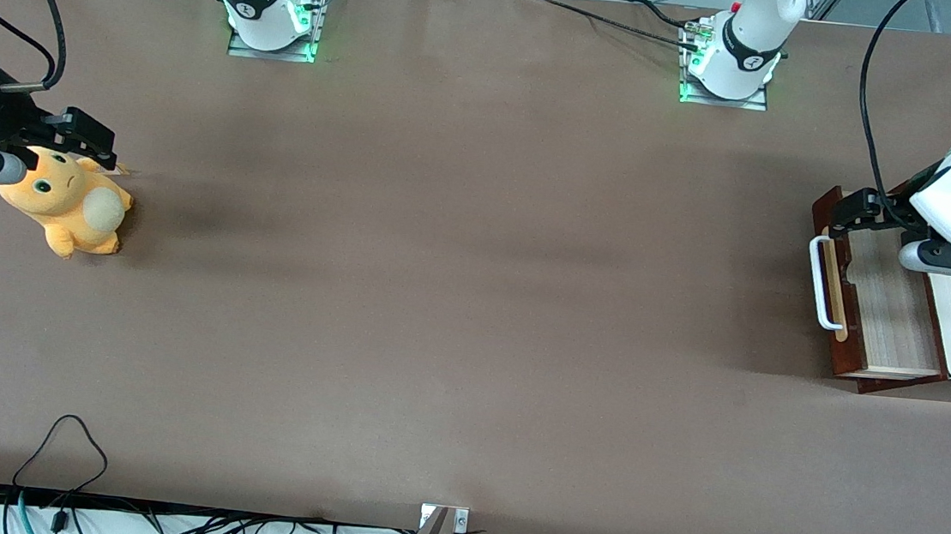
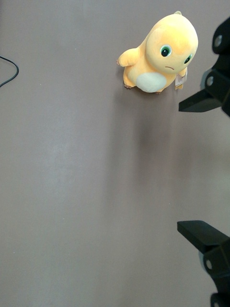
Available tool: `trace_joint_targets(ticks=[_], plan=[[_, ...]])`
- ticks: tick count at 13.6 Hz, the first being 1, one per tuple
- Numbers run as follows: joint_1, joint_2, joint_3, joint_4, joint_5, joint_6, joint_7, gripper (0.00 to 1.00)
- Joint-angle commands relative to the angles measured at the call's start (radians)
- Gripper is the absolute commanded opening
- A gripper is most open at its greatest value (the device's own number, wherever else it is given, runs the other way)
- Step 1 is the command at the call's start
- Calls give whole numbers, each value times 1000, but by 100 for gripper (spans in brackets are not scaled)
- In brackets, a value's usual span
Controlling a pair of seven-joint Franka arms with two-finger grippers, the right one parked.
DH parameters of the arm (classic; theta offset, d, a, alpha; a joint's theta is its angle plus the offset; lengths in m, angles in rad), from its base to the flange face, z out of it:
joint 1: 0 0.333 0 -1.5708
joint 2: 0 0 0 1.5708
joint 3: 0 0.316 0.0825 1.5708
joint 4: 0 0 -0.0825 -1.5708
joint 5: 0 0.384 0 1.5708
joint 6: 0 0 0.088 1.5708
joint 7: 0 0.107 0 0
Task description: Open lower drawer with left arm only
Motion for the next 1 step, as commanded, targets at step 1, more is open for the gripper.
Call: trace_joint_targets(ticks=[1], plan=[[-1,-20,8,-15,-25,3,25,100]])
